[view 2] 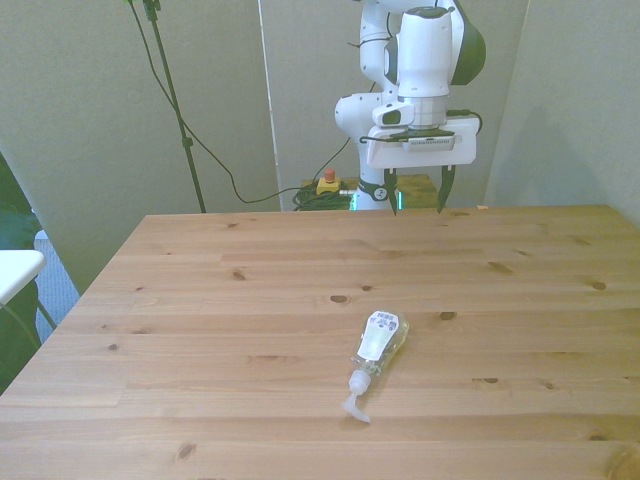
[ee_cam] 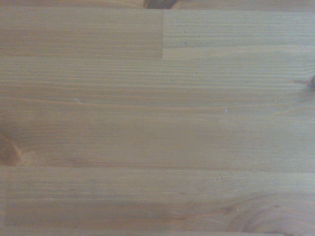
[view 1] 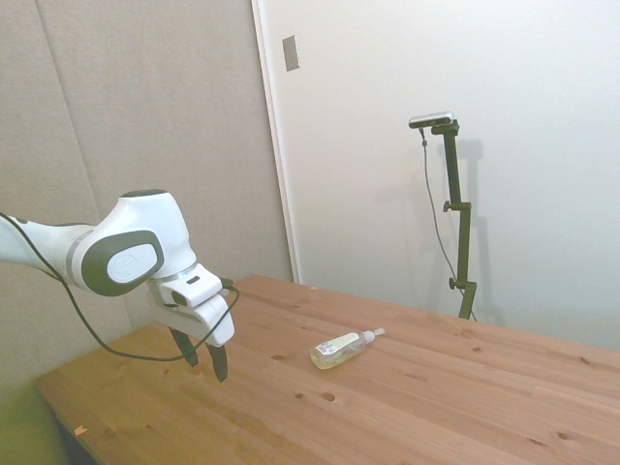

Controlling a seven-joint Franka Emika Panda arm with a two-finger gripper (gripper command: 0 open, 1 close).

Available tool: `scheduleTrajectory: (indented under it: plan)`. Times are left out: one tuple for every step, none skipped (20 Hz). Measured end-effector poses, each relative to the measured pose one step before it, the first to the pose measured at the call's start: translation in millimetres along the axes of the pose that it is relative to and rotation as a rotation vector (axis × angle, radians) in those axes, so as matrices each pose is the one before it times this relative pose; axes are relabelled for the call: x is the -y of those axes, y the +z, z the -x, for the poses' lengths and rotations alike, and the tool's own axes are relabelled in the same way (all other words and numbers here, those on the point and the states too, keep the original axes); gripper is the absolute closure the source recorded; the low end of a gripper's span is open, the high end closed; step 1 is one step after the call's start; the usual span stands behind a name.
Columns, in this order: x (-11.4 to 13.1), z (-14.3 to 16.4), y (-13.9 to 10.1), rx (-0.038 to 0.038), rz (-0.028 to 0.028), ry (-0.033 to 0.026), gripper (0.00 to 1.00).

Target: Stand the sanitizer

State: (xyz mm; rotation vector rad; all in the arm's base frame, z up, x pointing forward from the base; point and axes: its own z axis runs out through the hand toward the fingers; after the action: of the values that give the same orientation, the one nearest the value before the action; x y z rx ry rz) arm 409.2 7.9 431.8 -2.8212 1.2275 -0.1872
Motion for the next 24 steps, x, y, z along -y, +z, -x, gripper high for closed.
scheduleTrajectory:
  plan:
    - [0.10,-0.12,0.44,0.00074,0.00063,0.00009,0.00]
    - [0.05,-0.19,0.10,0.00000,0.00039,-0.00009,0.00]
    - [0.85,-0.77,-0.50,-0.00246,-0.00158,0.00200,0.00]
    - [1.97,-1.83,-1.10,-0.00514,-0.00426,0.00328,0.00]
    - [3.15,-3.60,-1.40,-0.00962,-0.00791,0.00614,0.00]
    - [4.11,-5.46,-1.12,-0.01270,-0.00835,0.00985,0.00]
    - [4.82,-6.98,-0.35,-0.01399,-0.00627,0.00974,0.00]
    - [5.51,-8.80,0.52,-0.01594,-0.00472,0.01467,0.00]
    - [6.26,-10.04,0.72,-0.01491,-0.00392,0.01474,0.00]
    - [6.21,-11.15,1.61,-0.01294,-0.00094,0.01488,0.00]
    - [6.71,-12.22,1.79,-0.01530,-0.00088,0.01709,0.00]
    - [6.92,-12.29,2.18,-0.01213,-0.00258,0.01879,0.00]
    - [6.90,-13.88,1.79,-0.01783,-0.00213,0.02239,0.00]
    - [7.21,-14.29,1.55,-0.01619,-0.00371,0.02675,0.00]
    - [6.61,-14.19,1.12,-0.01463,-0.00222,0.02157,0.00]
    - [6.15,-13.51,1.39,-0.01167,-0.00045,0.02375,0.00]
    - [17.71,-23.07,10.99,0.00217,0.00978,0.02980,0.00]
    - [2.72,-0.50,-0.72,-0.00908,0.00213,-0.00281,0.00]
    - [2.11,-0.84,0.48,-0.02127,0.00417,0.00421,0.00]
    - [2.69,-1.15,3.11,-0.00812,0.00178,0.00984,0.00]
    - [3.67,-3.32,6.11,-0.00469,0.00213,0.01212,0.00]
    - [5.83,-5.71,8.81,-0.00739,-0.00518,0.01175,0.00]
    - [6.00,-7.47,11.61,-0.00943,-0.00821,0.01552,0.00]
    - [6.89,-9.08,12.44,-0.01261,-0.01280,0.01704,0.00]
